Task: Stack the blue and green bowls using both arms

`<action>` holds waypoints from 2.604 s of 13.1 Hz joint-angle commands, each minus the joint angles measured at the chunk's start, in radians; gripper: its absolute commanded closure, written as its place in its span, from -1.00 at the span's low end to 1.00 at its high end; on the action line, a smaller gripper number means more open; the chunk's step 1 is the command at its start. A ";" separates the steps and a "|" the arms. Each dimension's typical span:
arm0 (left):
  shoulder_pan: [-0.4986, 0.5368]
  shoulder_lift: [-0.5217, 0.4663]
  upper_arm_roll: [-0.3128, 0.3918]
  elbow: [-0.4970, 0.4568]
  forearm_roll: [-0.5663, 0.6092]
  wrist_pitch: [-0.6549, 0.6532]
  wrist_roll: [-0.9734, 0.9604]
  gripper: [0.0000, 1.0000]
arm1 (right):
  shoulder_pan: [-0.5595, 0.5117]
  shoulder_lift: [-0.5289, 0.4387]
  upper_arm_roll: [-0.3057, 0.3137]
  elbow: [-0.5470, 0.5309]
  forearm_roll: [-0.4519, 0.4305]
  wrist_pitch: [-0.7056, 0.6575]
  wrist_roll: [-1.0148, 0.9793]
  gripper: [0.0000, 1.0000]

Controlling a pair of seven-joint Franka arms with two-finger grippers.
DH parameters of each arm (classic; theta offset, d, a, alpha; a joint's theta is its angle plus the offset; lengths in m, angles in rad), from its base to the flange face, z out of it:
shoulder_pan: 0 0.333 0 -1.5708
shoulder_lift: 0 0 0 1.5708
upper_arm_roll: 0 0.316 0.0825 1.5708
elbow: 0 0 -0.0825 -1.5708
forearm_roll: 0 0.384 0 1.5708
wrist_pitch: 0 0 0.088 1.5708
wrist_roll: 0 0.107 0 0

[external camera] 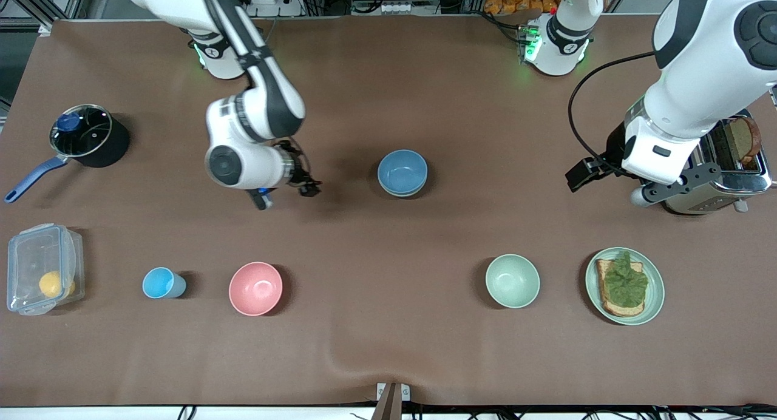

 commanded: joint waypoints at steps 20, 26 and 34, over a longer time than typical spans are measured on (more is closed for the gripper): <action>-0.295 -0.084 0.434 0.091 -0.045 -0.171 0.353 -1.00 | -0.707 -0.333 0.252 0.324 -0.376 -0.410 -1.055 -1.00; -0.297 -0.104 0.436 0.072 -0.048 -0.188 0.391 -1.00 | -0.635 -0.377 0.234 0.455 -0.371 -0.473 -1.130 -1.00; -0.294 -0.121 0.437 0.045 -0.065 -0.185 0.442 -1.00 | -0.638 -0.367 0.234 0.440 -0.382 -0.433 -1.140 -1.00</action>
